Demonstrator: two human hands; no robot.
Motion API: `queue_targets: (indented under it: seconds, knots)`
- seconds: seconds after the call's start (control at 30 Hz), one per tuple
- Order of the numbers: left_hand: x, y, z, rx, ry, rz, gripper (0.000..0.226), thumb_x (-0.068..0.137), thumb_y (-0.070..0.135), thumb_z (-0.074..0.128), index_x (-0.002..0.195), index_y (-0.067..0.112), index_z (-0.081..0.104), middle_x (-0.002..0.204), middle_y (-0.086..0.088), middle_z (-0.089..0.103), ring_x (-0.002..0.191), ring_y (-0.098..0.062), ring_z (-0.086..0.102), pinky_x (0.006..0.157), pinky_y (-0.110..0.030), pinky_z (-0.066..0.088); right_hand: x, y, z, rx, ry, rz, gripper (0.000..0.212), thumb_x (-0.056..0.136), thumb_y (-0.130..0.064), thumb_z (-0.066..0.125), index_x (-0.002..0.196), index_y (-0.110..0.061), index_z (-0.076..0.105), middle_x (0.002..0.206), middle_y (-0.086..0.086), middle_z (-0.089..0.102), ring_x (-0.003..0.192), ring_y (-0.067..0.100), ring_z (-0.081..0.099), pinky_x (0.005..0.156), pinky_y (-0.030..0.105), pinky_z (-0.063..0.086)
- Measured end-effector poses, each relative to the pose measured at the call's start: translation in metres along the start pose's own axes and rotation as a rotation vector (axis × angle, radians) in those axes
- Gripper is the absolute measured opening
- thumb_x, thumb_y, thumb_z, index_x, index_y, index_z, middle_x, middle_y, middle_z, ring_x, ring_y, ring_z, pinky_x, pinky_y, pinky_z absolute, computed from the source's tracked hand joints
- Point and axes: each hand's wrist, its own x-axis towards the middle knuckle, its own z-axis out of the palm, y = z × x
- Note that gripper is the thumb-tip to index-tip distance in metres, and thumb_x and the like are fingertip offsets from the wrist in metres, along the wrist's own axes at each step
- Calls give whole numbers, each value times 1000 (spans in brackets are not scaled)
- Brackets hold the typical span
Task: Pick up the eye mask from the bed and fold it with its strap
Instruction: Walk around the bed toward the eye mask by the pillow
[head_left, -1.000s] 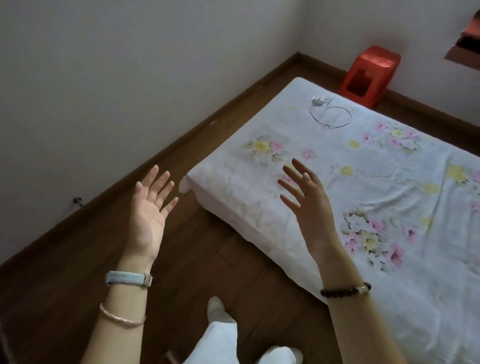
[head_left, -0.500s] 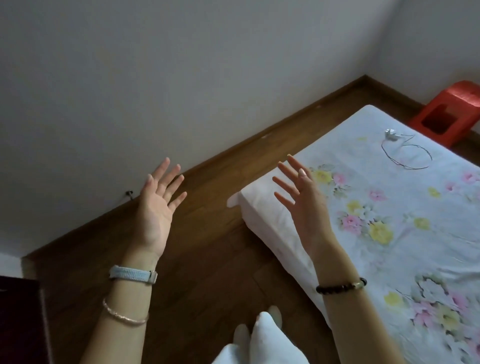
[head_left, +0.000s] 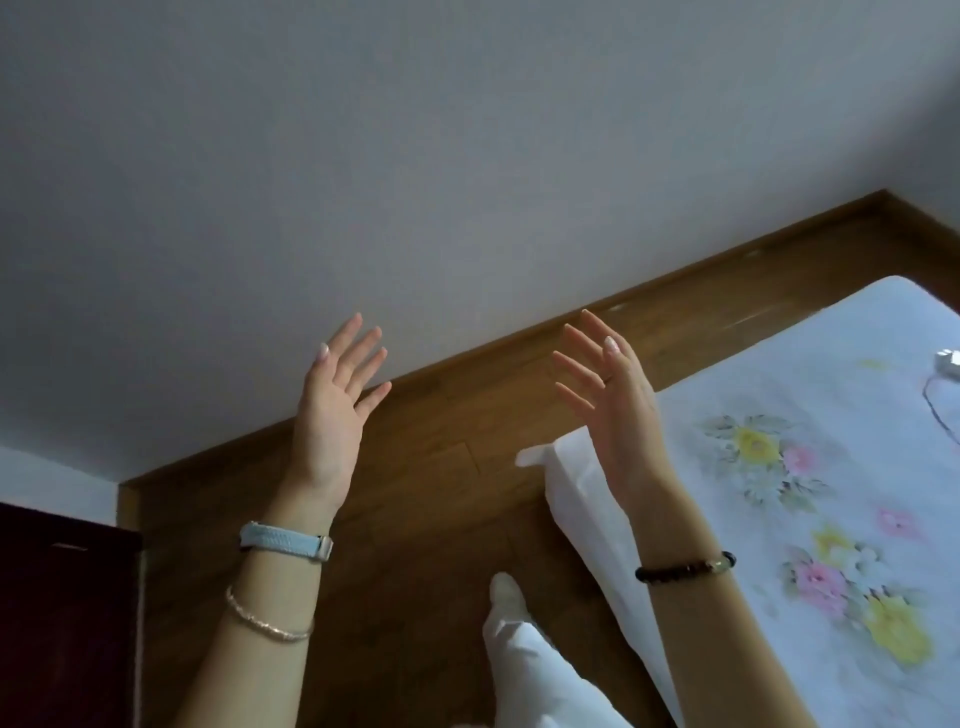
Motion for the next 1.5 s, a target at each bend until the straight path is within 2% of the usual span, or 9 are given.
queue_targets:
  seconds: [0.3, 0.43, 0.67, 0.93, 1.03, 1.17, 1.3, 1.4, 1.5]
  knots:
    - [93, 6, -12, -29, 57, -2, 46, 98, 53, 28, 133, 38, 55, 145, 4, 56, 134, -13, 52, 116, -47, 34, 114, -4, 24, 0, -35, 43, 49, 94, -47, 40, 138, -30, 53, 139, -5, 61, 120, 12, 64, 107, 45, 47]
    - [146, 12, -22, -60, 76, 26, 44, 98, 52, 28, 126, 42, 61, 140, 9, 61, 133, -12, 54, 115, -46, 35, 165, -7, 37, -12, -35, 31, 42, 91, -49, 41, 129, -36, 55, 139, -5, 60, 120, 14, 63, 109, 48, 46]
    - [270, 17, -31, -39, -18, 2, 47, 96, 55, 28, 130, 40, 56, 144, 5, 55, 135, -15, 50, 116, -47, 33, 256, -5, 66, 15, 38, -20, 38, 90, -50, 42, 124, -39, 56, 135, -9, 61, 118, 12, 64, 106, 42, 48]
    - [427, 35, -14, -41, -235, -51, 51, 95, 54, 28, 135, 34, 53, 140, 4, 60, 132, -17, 55, 107, -43, 41, 357, -17, 98, 142, 258, -46, 48, 87, -51, 42, 128, -31, 55, 135, -3, 62, 122, 21, 62, 108, 48, 46]
    - [477, 36, 5, -10, -316, -78, 51, 93, 53, 29, 134, 34, 53, 140, 3, 60, 132, -18, 54, 106, -42, 42, 382, -25, 101, 180, 359, -62, 43, 92, -47, 40, 128, -29, 55, 139, 3, 60, 123, 24, 61, 108, 50, 45]
    - [525, 27, 46, 7, -428, -114, 50, 93, 53, 29, 132, 35, 54, 138, 4, 60, 132, -18, 54, 107, -41, 41, 404, -29, 89, 255, 469, -63, 39, 106, -34, 26, 130, -26, 55, 141, 8, 58, 126, 30, 59, 109, 54, 42]
    - [560, 10, 102, 3, -555, -162, 54, 94, 53, 28, 138, 30, 51, 141, 0, 59, 132, -20, 55, 106, -42, 42, 420, -35, 58, 339, 594, -78, 40, 106, -35, 26, 128, -26, 58, 132, 3, 65, 123, 29, 62, 108, 52, 44]
    - [582, -3, 150, 12, -638, -181, 57, 95, 53, 28, 141, 27, 48, 142, -2, 58, 132, -20, 55, 107, -43, 42, 432, -39, 26, 345, 664, -117, 46, 106, -38, 24, 136, -22, 55, 135, 4, 64, 123, 28, 63, 106, 49, 46]
    - [605, -15, 201, 10, -712, -183, 59, 96, 53, 27, 143, 25, 47, 143, -3, 58, 132, -20, 55, 109, -45, 41, 451, -44, -11, 339, 717, -151, 48, 105, -41, 21, 136, -25, 54, 139, 3, 62, 123, 25, 63, 107, 49, 46]
